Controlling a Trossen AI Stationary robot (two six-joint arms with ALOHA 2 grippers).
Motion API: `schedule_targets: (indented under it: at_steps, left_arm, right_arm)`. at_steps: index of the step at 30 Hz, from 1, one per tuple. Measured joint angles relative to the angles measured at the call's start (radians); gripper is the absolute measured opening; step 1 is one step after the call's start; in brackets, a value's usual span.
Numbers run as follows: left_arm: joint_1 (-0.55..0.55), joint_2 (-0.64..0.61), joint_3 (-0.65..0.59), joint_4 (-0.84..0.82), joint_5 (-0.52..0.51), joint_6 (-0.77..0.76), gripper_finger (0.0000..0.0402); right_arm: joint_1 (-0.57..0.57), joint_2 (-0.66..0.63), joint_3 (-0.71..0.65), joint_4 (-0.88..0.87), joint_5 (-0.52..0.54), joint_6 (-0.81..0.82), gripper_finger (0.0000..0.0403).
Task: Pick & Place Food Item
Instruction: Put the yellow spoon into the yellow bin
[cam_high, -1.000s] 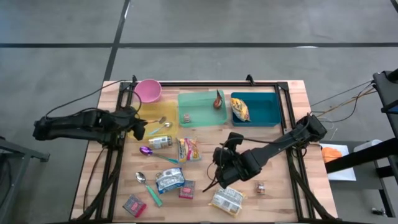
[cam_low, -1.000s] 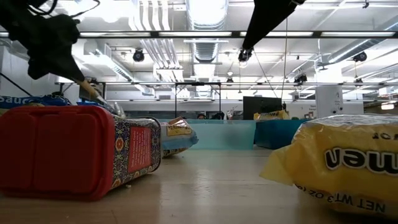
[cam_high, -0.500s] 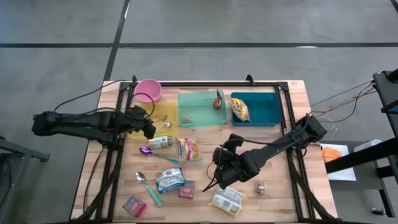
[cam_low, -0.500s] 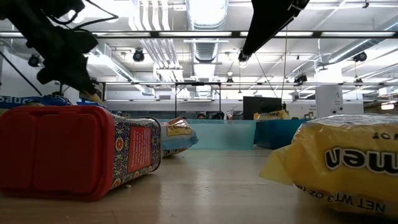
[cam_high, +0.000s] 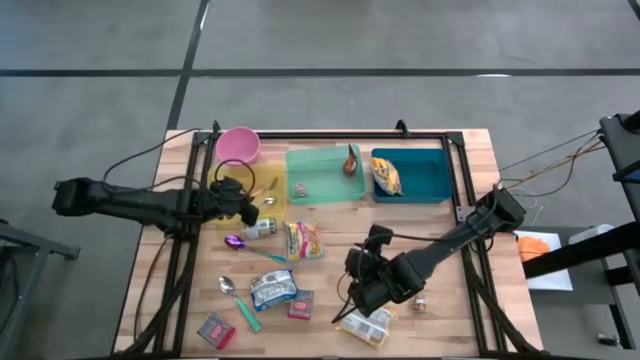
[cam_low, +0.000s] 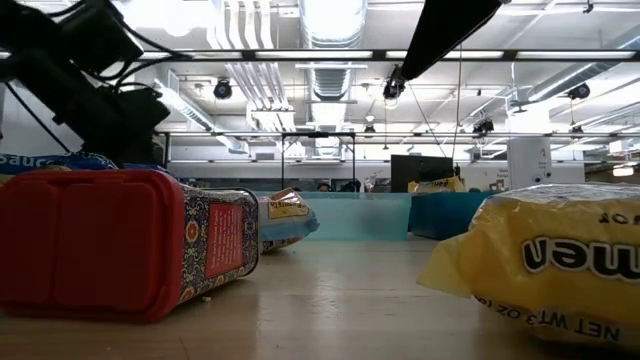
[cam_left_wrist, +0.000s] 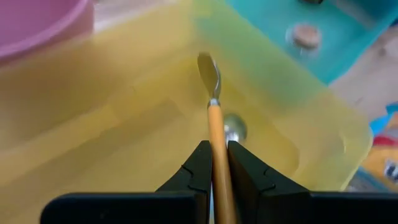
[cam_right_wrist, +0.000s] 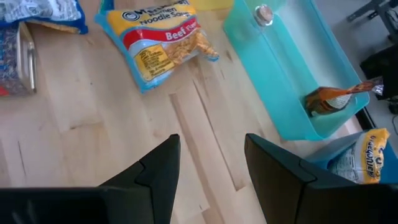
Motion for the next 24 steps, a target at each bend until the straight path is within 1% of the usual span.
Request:
schedule_targets:
  at_steps: [6, 16, 20, 24]
  left_arm:
    - [0.001, 0.004, -0.023, -0.002, 0.073, 0.0, 0.0032]
    - [0.018, 0.003, -0.02, -0.038, 0.252, 0.004, 0.0032]
    - [0.029, 0.003, -0.012, -0.072, 0.295, 0.011, 0.0032]
    - [0.032, 0.003, 0.013, -0.132, 0.308, 0.012, 0.0032]
  right_arm:
    - [0.001, 0.0, -0.005, 0.003, 0.001, -0.001, 0.0178]
    - [0.002, 0.0, -0.008, 0.02, 0.003, 0.004, 0.0178]
    - [0.002, 0.0, -0.008, 0.042, 0.003, 0.003, 0.0178]
    - [0.002, 0.0, -0.008, 0.055, 0.002, 0.002, 0.0178]
